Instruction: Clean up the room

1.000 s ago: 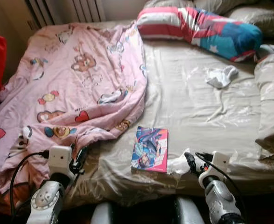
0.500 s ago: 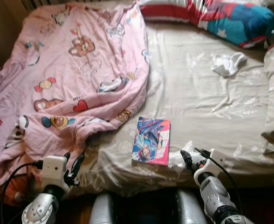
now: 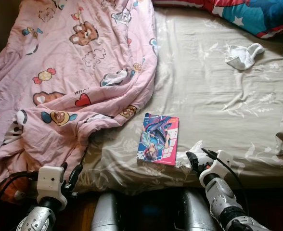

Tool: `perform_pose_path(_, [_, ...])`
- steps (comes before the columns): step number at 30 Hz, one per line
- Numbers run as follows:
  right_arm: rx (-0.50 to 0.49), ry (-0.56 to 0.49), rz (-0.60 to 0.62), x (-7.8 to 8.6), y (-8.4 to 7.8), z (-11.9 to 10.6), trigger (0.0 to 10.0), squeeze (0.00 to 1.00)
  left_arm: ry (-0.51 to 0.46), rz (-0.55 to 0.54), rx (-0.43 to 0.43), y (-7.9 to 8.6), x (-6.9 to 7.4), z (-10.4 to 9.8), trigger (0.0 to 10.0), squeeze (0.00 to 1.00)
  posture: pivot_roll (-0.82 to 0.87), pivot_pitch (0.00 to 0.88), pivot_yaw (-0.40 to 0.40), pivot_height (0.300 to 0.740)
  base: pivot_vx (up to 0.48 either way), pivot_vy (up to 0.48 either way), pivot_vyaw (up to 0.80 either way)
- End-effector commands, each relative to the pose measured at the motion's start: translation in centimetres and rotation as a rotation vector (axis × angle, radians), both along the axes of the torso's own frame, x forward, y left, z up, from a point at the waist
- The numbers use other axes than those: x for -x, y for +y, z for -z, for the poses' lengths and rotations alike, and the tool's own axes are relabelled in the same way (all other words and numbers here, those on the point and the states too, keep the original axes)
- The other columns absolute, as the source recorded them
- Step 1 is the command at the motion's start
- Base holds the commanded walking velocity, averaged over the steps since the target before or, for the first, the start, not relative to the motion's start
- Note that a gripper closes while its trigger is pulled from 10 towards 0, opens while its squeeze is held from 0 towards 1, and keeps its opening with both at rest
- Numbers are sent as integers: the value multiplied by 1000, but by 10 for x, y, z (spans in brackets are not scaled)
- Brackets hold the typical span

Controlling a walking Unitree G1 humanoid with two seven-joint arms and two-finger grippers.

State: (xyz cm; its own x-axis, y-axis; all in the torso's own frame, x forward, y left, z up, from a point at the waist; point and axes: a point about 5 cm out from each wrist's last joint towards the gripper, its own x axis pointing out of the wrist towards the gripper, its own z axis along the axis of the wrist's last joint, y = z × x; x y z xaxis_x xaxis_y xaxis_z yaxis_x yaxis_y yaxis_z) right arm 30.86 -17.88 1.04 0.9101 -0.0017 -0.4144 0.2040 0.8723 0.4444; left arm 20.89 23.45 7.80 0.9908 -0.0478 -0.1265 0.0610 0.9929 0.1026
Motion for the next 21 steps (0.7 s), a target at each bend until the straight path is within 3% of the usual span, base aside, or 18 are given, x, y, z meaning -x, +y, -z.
perform_pose_path(1, [-19,54,1,9,2,11,0,0,28,-28,2,6,8,3,10000,0,140,337,36,622,0,0,0])
perform_pose_path(21, [-27,76,-8,17,7,19,0,0,30,-25,-1,6,7,2,10000,0,150,335,44,622,0,0,0])
